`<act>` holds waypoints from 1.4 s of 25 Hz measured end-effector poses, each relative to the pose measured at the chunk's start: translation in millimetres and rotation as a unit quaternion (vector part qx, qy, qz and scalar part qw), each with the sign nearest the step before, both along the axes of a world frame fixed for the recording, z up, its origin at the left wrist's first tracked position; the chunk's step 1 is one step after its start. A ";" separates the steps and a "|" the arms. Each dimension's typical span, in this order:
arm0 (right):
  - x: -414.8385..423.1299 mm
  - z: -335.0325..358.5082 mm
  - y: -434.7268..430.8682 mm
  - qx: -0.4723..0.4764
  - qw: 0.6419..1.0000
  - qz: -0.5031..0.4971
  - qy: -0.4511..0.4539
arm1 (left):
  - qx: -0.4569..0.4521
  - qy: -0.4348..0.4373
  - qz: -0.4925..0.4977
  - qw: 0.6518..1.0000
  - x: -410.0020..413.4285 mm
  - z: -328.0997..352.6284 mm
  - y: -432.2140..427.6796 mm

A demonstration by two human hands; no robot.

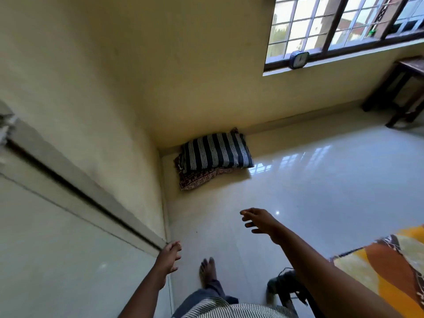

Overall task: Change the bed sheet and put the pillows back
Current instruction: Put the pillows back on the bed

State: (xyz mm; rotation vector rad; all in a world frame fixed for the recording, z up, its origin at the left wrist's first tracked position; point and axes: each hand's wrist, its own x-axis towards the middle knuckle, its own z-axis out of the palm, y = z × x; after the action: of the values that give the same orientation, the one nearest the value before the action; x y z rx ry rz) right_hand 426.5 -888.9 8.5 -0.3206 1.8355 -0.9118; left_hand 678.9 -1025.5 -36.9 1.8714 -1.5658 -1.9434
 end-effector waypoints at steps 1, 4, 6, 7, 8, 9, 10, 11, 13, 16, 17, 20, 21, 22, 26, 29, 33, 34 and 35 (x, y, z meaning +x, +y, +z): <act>-15.2 1.4 -23.0 -0.002 1.000 -0.013 -0.008 | 0.002 -0.002 -0.003 1.000 -18.5 -0.1 -29.6; -61.3 0.9 -87.5 -0.010 0.997 -0.073 -0.030 | 0.007 -0.012 -0.023 1.000 -85.0 -0.8 -120.3; -90.0 -4.1 -120.0 -0.009 0.993 -0.109 -0.049 | 0.016 -0.020 -0.034 0.999 -132.6 1.1 -164.8; -101.8 -5.9 -132.4 -0.006 0.991 -0.123 -0.058 | 0.020 -0.021 -0.036 0.999 -154.3 3.9 -180.4; -116.9 -9.7 -147.3 -0.004 0.989 -0.135 -0.066 | 0.025 -0.020 -0.043 0.999 -177.5 2.0 -197.2; -133.7 -15.1 -164.6 -0.005 0.987 -0.145 -0.073 | 0.022 -0.021 -0.056 0.998 -199.8 -2.3 -214.4; -152.4 -22.7 -183.6 -0.006 0.984 -0.157 -0.084 | 0.020 -0.027 -0.066 0.997 -221.7 -6.2 -232.6; -172.5 -32.1 -203.9 -0.007 0.980 -0.171 -0.097 | 0.019 -0.035 -0.070 0.997 -242.3 -11.7 -250.8; -214.9 -56.0 -246.4 0.001 0.973 -0.194 -0.121 | 0.026 -0.057 -0.066 0.996 -280.6 -28.2 -286.6; -265.3 -94.4 -303.6 0.035 0.969 -0.197 -0.142 | 0.043 -0.081 -0.038 0.995 -325.9 -48.0 -333.7; -280.9 -111.2 -324.1 0.052 0.970 -0.189 -0.144 | 0.048 -0.091 -0.028 0.994 -341.4 -60.1 -351.2; -317.2 -173.4 -381.2 0.095 0.973 -0.144 -0.151 | 0.052 -0.111 -0.015 0.992 -383.7 -112.9 -399.2; -327.1 -198.3 -398.0 0.108 0.972 -0.134 -0.158 | 0.055 -0.117 -0.012 0.992 -396.0 -135.3 -413.3; -335.9 -223.8 -413.9 0.116 0.970 -0.128 -0.170 | 0.058 -0.124 -0.015 0.991 -406.0 -160.7 -426.5; -362.8 -322.7 -462.3 0.126 0.946 -0.188 -0.232 | 0.046 -0.143 -0.066 0.986 -432.4 -256.8 -469.6; -369.0 -399.2 -492.2 0.119 0.911 -0.259 -0.297 | 0.039 -0.161 -0.110 0.980 -436.3 -324.7 -497.7; -352.6 -474.1 -547.7 0.096 0.844 -0.348 -0.396 | 0.029 -0.167 -0.151 0.974 -422.9 -369.3 -520.2; -347.0 -488.8 -560.1 0.075 0.822 -0.401 -0.397 | 0.022 -0.170 -0.157 0.972 -419.6 -374.1 -524.5; -343.8 -501.9 -569.5 0.068 0.807 -0.446 -0.382 | 0.017 -0.172 -0.161 0.972 -417.0 -376.4 -528.3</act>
State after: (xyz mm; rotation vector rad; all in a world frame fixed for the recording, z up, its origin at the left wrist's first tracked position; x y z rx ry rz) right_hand 82.6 -1458.3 -493.5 0.9775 1.2001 -1.2605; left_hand 262.0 -1553.8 -413.2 2.1818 -2.0602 -1.8317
